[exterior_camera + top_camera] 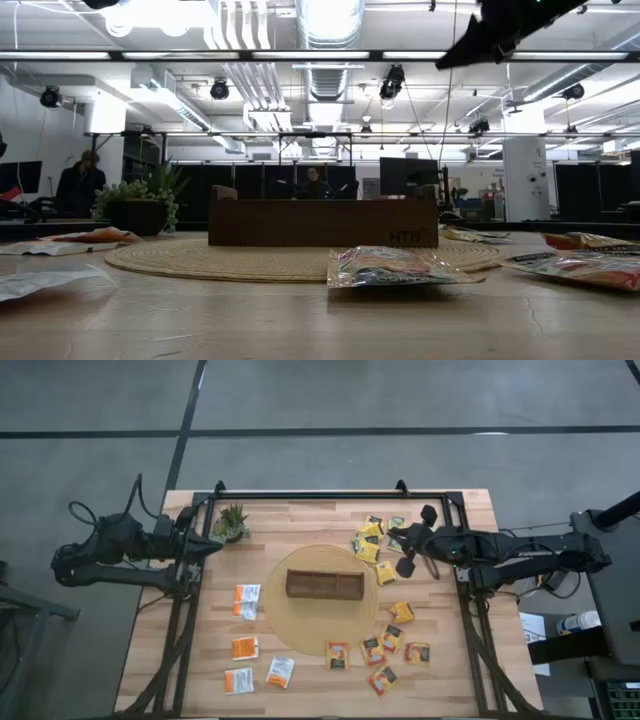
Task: Pick & Place Tea
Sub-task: Put the yellow tea bag into the right of the wooden organizer
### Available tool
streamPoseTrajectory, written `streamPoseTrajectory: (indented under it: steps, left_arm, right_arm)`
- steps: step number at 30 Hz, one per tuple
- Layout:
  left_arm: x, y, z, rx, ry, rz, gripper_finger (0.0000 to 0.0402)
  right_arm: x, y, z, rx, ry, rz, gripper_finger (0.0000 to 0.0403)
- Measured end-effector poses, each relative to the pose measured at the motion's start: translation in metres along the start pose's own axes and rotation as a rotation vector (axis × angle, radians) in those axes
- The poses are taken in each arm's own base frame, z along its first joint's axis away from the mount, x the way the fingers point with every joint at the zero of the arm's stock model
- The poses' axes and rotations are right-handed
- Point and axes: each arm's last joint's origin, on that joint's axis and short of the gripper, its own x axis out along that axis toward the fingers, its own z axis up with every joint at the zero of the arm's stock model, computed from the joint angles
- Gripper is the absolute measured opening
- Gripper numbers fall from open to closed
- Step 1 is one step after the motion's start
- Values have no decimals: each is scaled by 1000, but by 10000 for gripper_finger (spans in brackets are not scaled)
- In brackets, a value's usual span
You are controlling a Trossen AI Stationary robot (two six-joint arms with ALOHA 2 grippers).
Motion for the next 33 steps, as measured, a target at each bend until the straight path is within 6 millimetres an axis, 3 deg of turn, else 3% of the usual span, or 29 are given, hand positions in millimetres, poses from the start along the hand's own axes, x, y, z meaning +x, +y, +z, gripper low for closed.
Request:
streamPoseTrajectory:
  steps: [5,13,26,33]
  left_arm:
    - [0,0,0,0,0,0,0]
    - [0,0,0,0,0,0,0]
    - [0,0,0,0,0,0,0]
    - [0,0,0,0,0,1,0]
  right_arm:
    - [5,-3,-5,-33,56,-48,31]
    - [16,-24,-16,27,102,-127,31]
    - [44,-72,-56,281,137,23,31]
    - [55,-85,-73,363,203,42,31]
